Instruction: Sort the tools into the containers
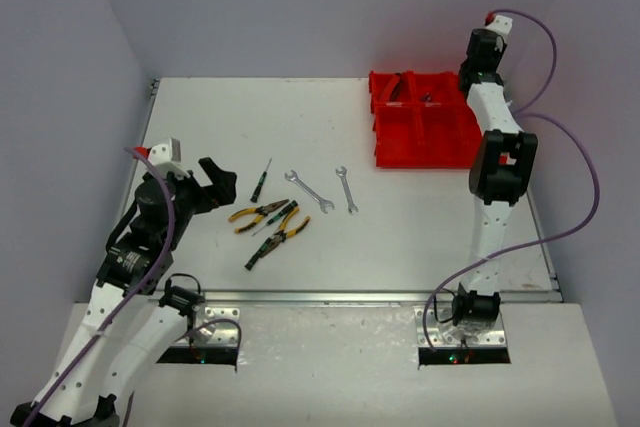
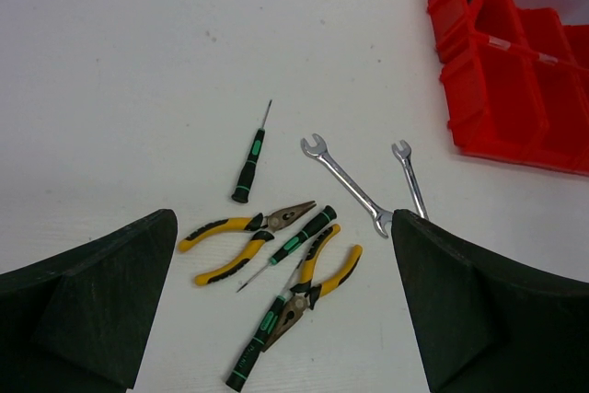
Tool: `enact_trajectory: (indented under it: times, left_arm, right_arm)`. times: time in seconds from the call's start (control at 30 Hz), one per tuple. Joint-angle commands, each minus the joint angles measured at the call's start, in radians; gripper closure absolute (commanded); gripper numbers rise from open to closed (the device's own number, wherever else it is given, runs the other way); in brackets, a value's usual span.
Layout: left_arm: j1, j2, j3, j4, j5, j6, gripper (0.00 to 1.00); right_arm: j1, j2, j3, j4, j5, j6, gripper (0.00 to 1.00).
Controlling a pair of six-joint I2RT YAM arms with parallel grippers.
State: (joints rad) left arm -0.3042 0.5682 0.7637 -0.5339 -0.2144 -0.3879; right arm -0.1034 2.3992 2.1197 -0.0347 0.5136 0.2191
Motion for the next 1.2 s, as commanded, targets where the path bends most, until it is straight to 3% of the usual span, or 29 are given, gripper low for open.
enact_trajectory:
  times: [0.0,0.03,0.07,0.2,0.27,0.37,0.4,0.57,0.77,0.87,0.9,0.97,1.0,1.1,1.17]
  left_arm:
    - [-0.012,0.013,-0.003,0.052,0.015,0.018,0.0]
    - [-0.012,0.013,-0.003,0.052,0.014,0.018,0.0]
    - [-0.012,0.014,-0.003,0.051,0.012,0.018,0.0]
    - [-0.012,0.021,-0.003,0.049,0.012,0.018,0.0]
    - [-0.012,0.021,-0.003,0.049,0.014,0.018,0.0]
    - [-0.012,0.018,-0.003,0.051,0.018,0.018,0.0]
    - [-0.012,0.016,-0.003,0.051,0.018,0.018,0.0]
    - [-0.012,-0.004,-0.004,0.054,0.018,0.02,0.0]
    - [-0.012,0.009,-0.007,0.06,0.026,0.021,0.0]
    - [-0.012,0.057,-0.004,0.058,0.041,0.024,0.0]
    - [-0.012,0.085,0.001,0.056,0.045,0.028,0.0]
    - [-0.012,0.129,0.011,0.044,0.036,0.028,0.0]
    - [-0.012,0.149,0.014,0.039,0.028,0.025,0.0]
    - [-0.012,0.222,0.044,0.027,0.013,0.026,0.0]
    - [-0.012,0.343,0.09,-0.014,0.002,0.022,0.0]
  right_arm:
    - [-0.02,0.008,-0.046,0.095,-0.094,0.093,0.82]
    - [-0.024,0.008,-0.05,0.11,-0.099,0.099,0.82]
    - [-0.026,0.017,-0.066,0.133,-0.128,0.105,0.71]
    - [-0.03,0.057,0.02,0.104,-0.234,0.097,0.52]
    - [-0.03,0.044,0.018,0.082,-0.236,0.114,0.29]
    - [-0.027,-0.048,-0.069,0.099,-0.242,0.161,0.05]
    - [-0.027,-0.081,-0.095,0.106,-0.26,0.186,0.01]
    - [0.0,-0.18,-0.103,0.036,-0.373,0.307,0.01]
    - [0.155,-0.29,-0.096,-0.155,-0.375,0.253,0.01]
    - [0.272,-0.349,-0.098,-0.349,-0.208,0.132,0.01]
    - [0.342,-0.412,-0.141,-0.44,-0.046,0.093,0.01]
    - [0.426,-0.493,-0.322,-0.496,0.15,0.167,0.01]
    - [0.45,-0.539,-0.416,-0.511,0.167,0.216,0.01]
    - [0.458,-0.771,-0.699,-0.41,-0.369,0.234,0.01]
    - [0.46,-0.884,-0.915,-0.354,-0.59,0.255,0.01]
